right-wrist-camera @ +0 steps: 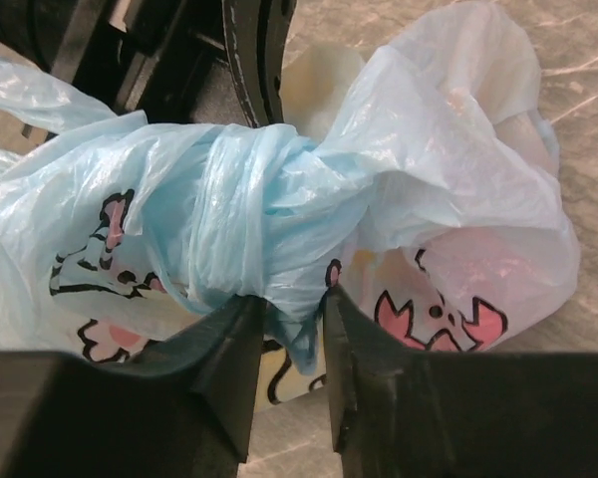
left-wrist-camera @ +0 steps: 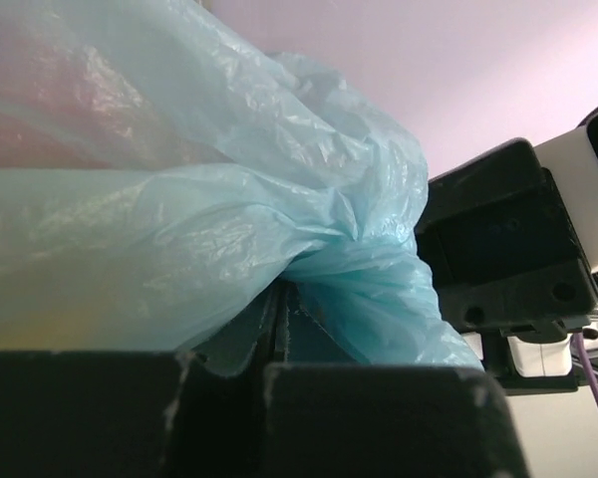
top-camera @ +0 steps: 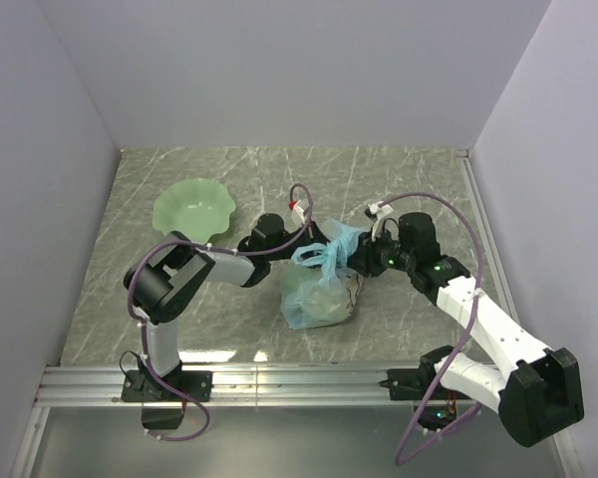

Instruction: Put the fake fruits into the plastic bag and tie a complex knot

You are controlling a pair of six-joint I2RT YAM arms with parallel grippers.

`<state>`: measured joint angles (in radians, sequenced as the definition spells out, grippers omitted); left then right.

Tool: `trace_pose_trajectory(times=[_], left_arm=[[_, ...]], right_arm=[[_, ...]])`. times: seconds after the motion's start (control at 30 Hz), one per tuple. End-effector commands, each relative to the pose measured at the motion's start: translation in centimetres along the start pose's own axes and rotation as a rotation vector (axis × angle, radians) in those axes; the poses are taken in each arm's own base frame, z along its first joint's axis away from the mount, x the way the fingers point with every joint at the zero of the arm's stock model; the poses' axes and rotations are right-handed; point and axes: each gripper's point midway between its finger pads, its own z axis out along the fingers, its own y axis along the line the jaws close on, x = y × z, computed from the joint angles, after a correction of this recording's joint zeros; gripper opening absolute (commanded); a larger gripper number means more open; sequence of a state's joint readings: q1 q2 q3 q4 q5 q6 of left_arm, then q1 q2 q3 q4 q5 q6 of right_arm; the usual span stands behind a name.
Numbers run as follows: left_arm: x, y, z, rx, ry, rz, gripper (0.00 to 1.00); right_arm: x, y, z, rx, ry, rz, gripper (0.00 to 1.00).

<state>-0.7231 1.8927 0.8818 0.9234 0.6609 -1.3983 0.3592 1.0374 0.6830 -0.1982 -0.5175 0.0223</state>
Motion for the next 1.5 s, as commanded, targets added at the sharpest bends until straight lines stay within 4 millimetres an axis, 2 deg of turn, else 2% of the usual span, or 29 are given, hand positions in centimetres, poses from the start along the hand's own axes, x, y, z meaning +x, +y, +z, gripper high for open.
trace_pose_trajectory(times=[0.0, 0.07, 0.17, 0.3, 0.4, 0.43, 0.47, 0.53, 0.57, 0.6, 0.63, 0.67, 0.7, 0.73, 0.77, 0.8, 0.83, 0.87, 0.9, 0.93, 0.97, 1.0, 1.03, 1.07, 1.1, 1.17, 1.37, 1.47], left_arm=[[-0.5, -3.2, -0.1, 0.056, -0.018, 0.094, 0.00], [-0.6, -3.3, -0.3, 0.056, -0.024, 0.100, 0.00], [-2.0, -3.4, -1.1, 0.060, -0.051, 0.119, 0.00], [-3.0, -4.0, -1.5, 0.076, -0.067, 0.128, 0.00], [-2.9, -5.0, -1.6, 0.114, -0.044, 0.147, 0.02], [-2.9, -5.1, -1.8, 0.116, -0.035, 0.157, 0.16], [-3.5, -5.6, -2.8, 0.124, -0.042, 0.193, 0.25], [-4.4, -5.4, -4.3, 0.064, -0.056, 0.195, 0.40], [-5.8, -4.9, -5.8, 0.035, -0.069, 0.246, 0.41], [-6.4, -4.9, -6.8, 0.019, -0.066, 0.271, 0.43], [-6.9, -5.6, -8.1, 0.009, -0.073, 0.310, 0.49], [-8.2, -3.8, -10.1, -0.075, -0.080, 0.332, 0.52], [-8.4, -4.6, -11.2, -0.074, -0.049, 0.386, 0.55], [-8.6, -4.8, -12.2, -0.102, -0.030, 0.418, 0.63], [-8.9, -5.2, -13.3, -0.110, -0.002, 0.577, 0.69], [-8.4, -5.9, -14.5, -0.150, 0.064, 0.553, 0.73], [-8.2, -6.4, -15.0, -0.167, 0.095, 0.616, 0.74], [-7.9, -6.5, -15.1, -0.166, 0.145, 0.771, 0.74], [-7.0, -6.7, -15.6, -0.199, 0.186, 0.764, 0.75], [-6.7, -6.8, -15.8, -0.212, 0.203, 0.801, 0.83], [-6.4, -6.5, -15.9, -0.221, 0.230, 0.873, 0.84], [-6.0, -7.1, -15.5, -0.213, 0.257, 0.917, 0.86], [-5.1, -6.0, -15.7, -0.249, 0.310, 0.884, 0.87], [-5.0, -5.8, -15.5, -0.261, 0.329, 0.910, 0.88], [-4.4, -6.1, -14.9, -0.255, 0.356, 0.933, 0.88], [-2.8, -5.4, -14.2, -0.263, 0.437, 0.944, 0.86], [0.4, -4.9, -12.2, -0.257, 0.538, 0.962, 0.87], [1.3, -3.3, -11.3, -0.296, 0.569, 0.918, 0.83]], right_arm=[[-1.9, 0.0, -0.2, 0.001, -0.036, -0.029, 0.28], [-1.6, -0.1, -0.2, 0.009, -0.018, -0.021, 0.12], [-1.1, 0.0, -0.4, -0.004, 0.011, -0.062, 0.03], [-0.5, 0.2, -0.5, -0.019, 0.025, -0.079, 0.00], [-0.5, 0.2, -0.5, -0.021, 0.027, -0.084, 0.00], [-0.9, 0.2, -0.6, -0.017, 0.020, -0.088, 0.00], [-1.0, 0.2, -0.7, -0.015, 0.023, -0.091, 0.00], [-1.5, 0.3, -0.9, -0.022, 0.019, -0.107, 0.00], [-1.4, 0.4, -0.9, -0.028, 0.025, -0.108, 0.00], [-1.4, 0.6, -1.0, -0.037, 0.025, -0.111, 0.00], [-1.7, 0.7, -1.0, -0.039, 0.021, -0.119, 0.00], [-1.7, 0.7, -1.1, -0.040, 0.022, -0.122, 0.00], [-1.7, 0.7, -1.0, -0.042, 0.032, -0.122, 0.00], [-2.0, 0.8, -1.0, -0.050, 0.030, -0.139, 0.00], [-1.8, 0.8, -1.0, -0.050, 0.040, -0.138, 0.00], [-1.9, 0.8, -1.0, -0.053, 0.041, -0.141, 0.00], [-2.0, 0.8, -1.1, -0.055, 0.041, -0.148, 0.00], [-2.0, 0.9, -1.1, -0.060, 0.044, -0.147, 0.00], [-2.0, 1.0, -1.0, -0.066, 0.045, -0.148, 0.00], [-2.3, 1.2, -1.1, -0.073, 0.043, -0.155, 0.00], [-2.2, 1.2, -1.1, -0.080, 0.050, -0.151, 0.00], [-2.2, 1.2, -1.0, -0.083, 0.058, -0.147, 0.00], [-2.5, 1.3, -1.0, -0.086, 0.056, -0.155, 0.00], [-2.3, 1.3, -1.0, -0.091, 0.069, -0.151, 0.00], [-2.4, 1.3, -0.9, -0.092, 0.072, -0.148, 0.00], [-2.4, 1.4, -0.9, -0.099, 0.071, -0.148, 0.00], [-2.3, 1.5, -0.5, -0.104, 0.080, -0.135, 0.00], [-2.4, 1.7, -0.6, -0.113, 0.075, -0.135, 0.00]])
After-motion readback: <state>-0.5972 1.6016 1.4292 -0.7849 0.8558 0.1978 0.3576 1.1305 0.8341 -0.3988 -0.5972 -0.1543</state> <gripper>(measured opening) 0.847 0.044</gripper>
